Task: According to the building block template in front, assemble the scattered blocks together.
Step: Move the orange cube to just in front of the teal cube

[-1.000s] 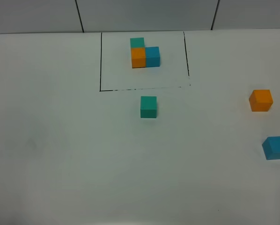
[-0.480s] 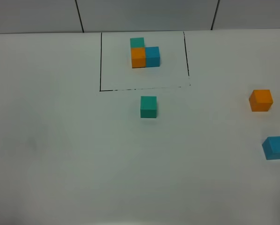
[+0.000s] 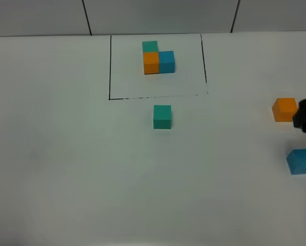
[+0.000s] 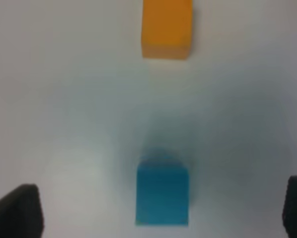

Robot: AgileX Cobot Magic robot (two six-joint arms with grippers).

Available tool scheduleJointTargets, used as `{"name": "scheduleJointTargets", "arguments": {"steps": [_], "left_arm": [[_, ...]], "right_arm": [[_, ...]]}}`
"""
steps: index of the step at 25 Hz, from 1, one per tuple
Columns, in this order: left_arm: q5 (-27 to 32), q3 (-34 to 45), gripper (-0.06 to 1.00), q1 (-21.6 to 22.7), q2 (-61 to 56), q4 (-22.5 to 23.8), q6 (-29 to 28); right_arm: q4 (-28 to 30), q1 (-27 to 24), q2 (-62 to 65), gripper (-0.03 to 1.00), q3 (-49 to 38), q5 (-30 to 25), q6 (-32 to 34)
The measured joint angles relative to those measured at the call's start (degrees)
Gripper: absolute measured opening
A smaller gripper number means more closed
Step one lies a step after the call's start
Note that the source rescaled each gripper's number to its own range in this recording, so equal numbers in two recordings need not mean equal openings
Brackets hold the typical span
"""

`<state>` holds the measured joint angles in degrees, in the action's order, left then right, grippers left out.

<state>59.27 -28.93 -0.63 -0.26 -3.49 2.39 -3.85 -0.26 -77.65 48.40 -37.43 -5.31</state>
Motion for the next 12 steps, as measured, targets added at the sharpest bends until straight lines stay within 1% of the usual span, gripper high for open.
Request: {"name": "scheduleJointTargets", "arguments": {"steps": [6,12], "left_arm": [[0.0,0.0,0.70,0.0,0.0,0.0,0.0],[0.0,0.0,0.70,0.0,0.0,0.0,0.0]], "right_arm": [[0.4,0.0,-18.2,0.98,11.4,0.1,-0.2],[1.3,0.0,-28.5,0.98,21.0,-3.3,-1.1]]}}
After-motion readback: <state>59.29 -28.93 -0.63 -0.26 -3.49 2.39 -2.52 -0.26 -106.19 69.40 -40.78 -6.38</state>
